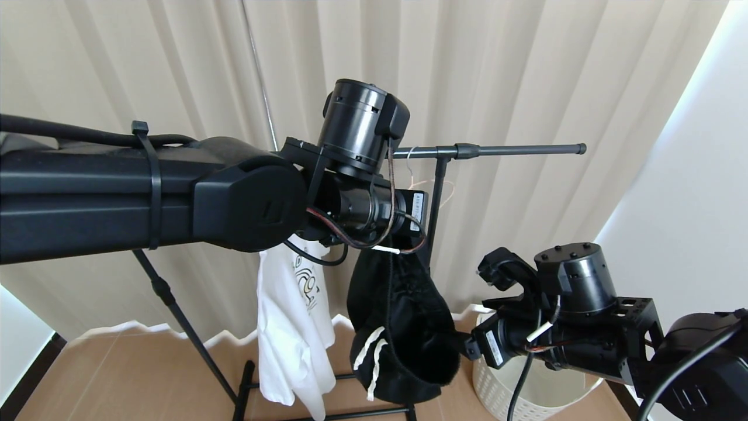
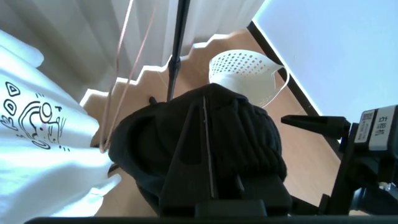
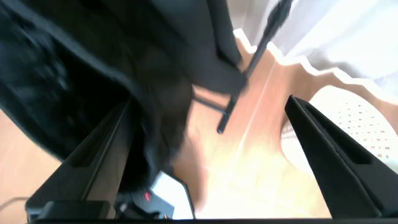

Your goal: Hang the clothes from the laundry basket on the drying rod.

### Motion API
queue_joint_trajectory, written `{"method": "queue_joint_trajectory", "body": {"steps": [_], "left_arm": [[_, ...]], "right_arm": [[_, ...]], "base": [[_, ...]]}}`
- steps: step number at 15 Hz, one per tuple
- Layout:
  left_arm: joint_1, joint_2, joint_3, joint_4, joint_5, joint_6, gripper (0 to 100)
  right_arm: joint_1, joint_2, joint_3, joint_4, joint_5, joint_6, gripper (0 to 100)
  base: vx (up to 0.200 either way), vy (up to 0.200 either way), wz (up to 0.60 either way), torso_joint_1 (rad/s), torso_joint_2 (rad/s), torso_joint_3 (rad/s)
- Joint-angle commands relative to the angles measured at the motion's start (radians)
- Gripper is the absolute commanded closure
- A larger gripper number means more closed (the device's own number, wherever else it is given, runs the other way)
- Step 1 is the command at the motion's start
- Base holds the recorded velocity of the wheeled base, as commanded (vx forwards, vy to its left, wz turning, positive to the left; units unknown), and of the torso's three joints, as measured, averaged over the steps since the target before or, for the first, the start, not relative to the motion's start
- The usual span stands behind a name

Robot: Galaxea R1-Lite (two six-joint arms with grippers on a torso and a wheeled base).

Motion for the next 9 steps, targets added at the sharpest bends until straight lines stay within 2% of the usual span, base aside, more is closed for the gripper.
{"method": "queue_joint_trajectory", "body": {"steps": [1,4,5,9], "left_arm": [[0.0,-0.002,0.0,0.0,0.0,-0.001,100],[0.0,-0.008,0.001,0.0,0.0,-0.001,100],[0.0,-0.009,0.001,0.0,-0.001,-0.001,100],[0.0,-0.025,0.027,0.002,-0.003,-0.002,100]], "right_arm": [[0.008,-0.001,0.018,-0.003,0.003,-0.001,0],[0.01,0.016,0.021,-0.017,0.004,-0.001,0],[0.01,0.022,0.019,-0.026,0.004,-0.001,100],[0.006,0.053,0.021,-0.118,0.004,-0.001,100]], "base": [[0.0,0.0,0.0,0.0,0.0,0.0],[0.0,0.0,0.0,0.0,0.0,0.0],[0.0,0.0,0.0,0.0,0.0,0.0],[0.0,0.0,0.0,0.0,0.0,0.0]]}}
